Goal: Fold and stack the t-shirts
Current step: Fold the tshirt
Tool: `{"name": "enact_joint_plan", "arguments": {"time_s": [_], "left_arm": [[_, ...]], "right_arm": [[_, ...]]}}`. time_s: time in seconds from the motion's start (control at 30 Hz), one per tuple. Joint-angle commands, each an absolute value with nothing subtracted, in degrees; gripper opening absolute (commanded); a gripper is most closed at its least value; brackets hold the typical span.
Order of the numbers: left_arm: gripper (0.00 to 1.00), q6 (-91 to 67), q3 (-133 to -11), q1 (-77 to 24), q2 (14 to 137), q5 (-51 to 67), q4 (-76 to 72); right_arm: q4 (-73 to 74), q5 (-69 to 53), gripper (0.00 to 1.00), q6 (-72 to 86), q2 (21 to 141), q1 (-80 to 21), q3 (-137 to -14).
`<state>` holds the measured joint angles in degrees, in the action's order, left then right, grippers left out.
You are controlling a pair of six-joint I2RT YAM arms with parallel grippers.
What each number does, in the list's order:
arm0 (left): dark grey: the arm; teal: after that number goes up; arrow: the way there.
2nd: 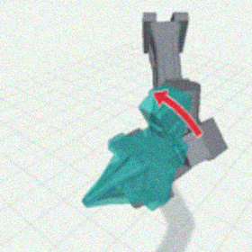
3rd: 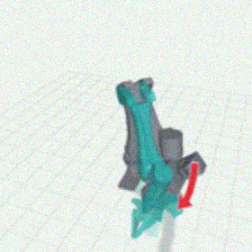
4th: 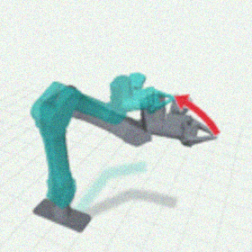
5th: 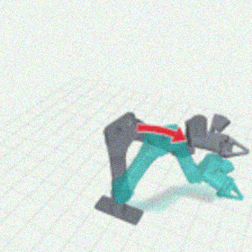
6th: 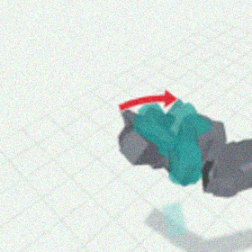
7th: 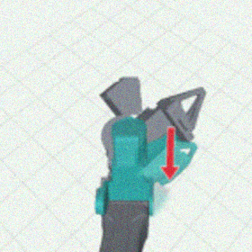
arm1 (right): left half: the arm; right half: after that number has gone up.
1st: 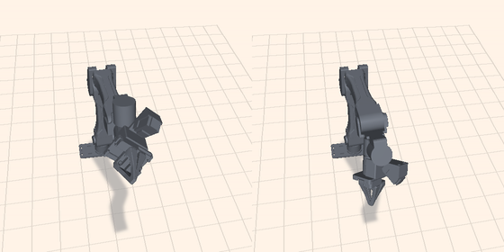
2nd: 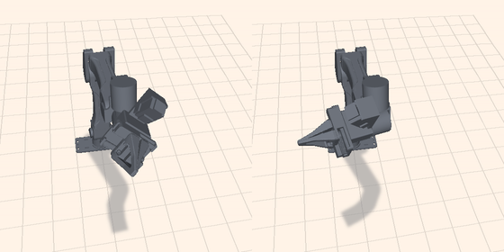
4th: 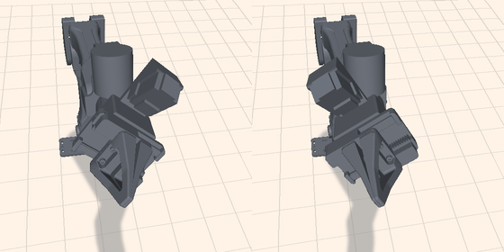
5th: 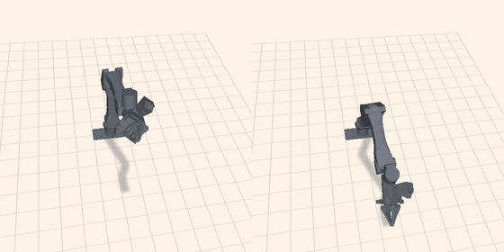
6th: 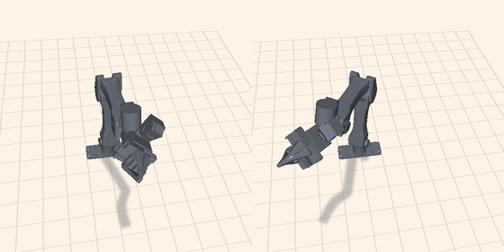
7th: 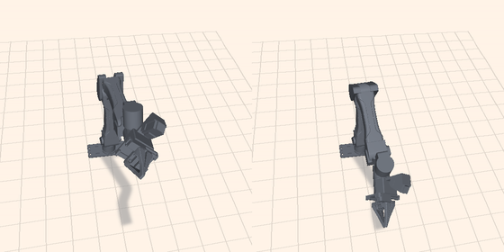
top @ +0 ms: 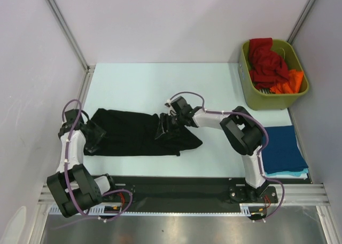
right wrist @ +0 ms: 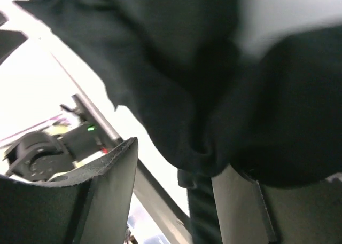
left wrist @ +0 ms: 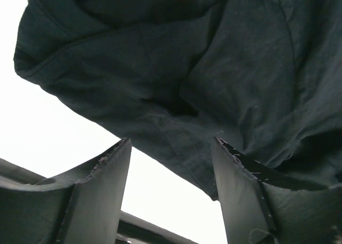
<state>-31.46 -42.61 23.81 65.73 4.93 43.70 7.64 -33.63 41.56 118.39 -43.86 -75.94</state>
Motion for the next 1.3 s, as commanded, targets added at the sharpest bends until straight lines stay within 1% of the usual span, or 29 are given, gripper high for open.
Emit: {"name": "enact_joint_plan", "arguments": {"time_s": [0.0,0.13,0.27,0.4,0.47,0.5,0.53,0.57,0.8,0.9,0.93,1.03,1.1,1.27], "left_arm": [[0.68,-30.9,-44.6,24.7,64.2,6.2,41.8],[0.69,-31.8,-44.4,25.0,62.9,6.1,41.1],[0.69,-32.0,-44.5,25.0,63.1,7.2,40.2],[0.7,-31.1,-45.5,25.0,64.1,6.9,39.7],[0.69,-30.9,-45.6,25.0,64.4,7.1,39.1],[0.69,-30.7,-45.5,25.0,64.7,7.4,38.8],[0.68,-30.5,-45.4,25.0,65.1,7.8,38.3],[0.68,-30.4,-45.4,25.0,65.4,8.0,38.1],[0.68,-28.2,-46.5,25.0,70.4,8.3,36.6],[0.67,-28.2,-47.6,25.0,73.2,8.2,36.7],[0.67,-28.3,-48.1,25.0,73.6,8.3,36.5],[0.67,-28.8,-48.6,25.2,74.3,8.1,36.0],[0.67,-28.9,-48.7,25.5,74.5,8.3,35.9],[0.67,-28.9,-49.3,26.4,76.2,8.6,36.2]], "right_arm": [[16.3,-24.4,0.61,35.6,113.4,-37.9,-72.1],[19.9,-24.8,0.64,30.2,110.5,-31.4,-69.7],[26.3,-22.6,0.69,26.2,109.0,-28.7,-69.3],[26.4,-22.9,0.69,24.4,105.7,-27.0,-67.9],[26.0,-23.3,0.66,24.0,105.6,-27.5,-68.2],[25.6,-24.1,0.51,24.3,105.9,-27.7,-68.6],[25.7,-25.0,0.45,24.9,106.4,-27.9,-69.2],[26.0,-24.4,0.43,25.4,107.0,-28.7,-69.8],[29.3,-15.3,0.41,24.5,107.0,-32.9,-76.6],[30.2,-13.5,0.4,23.8,110.0,-34.6,-81.3],[30.8,-13.8,0.4,23.8,113.2,-35.1,-83.7],[30.9,-15.3,0.33,24.9,117.8,-35.4,-87.1],[30.3,-14.6,0.3,25.4,118.8,-35.9,-87.5],[30.2,-10.5,0.29,27.2,120.8,-35.7,-86.8]]}}
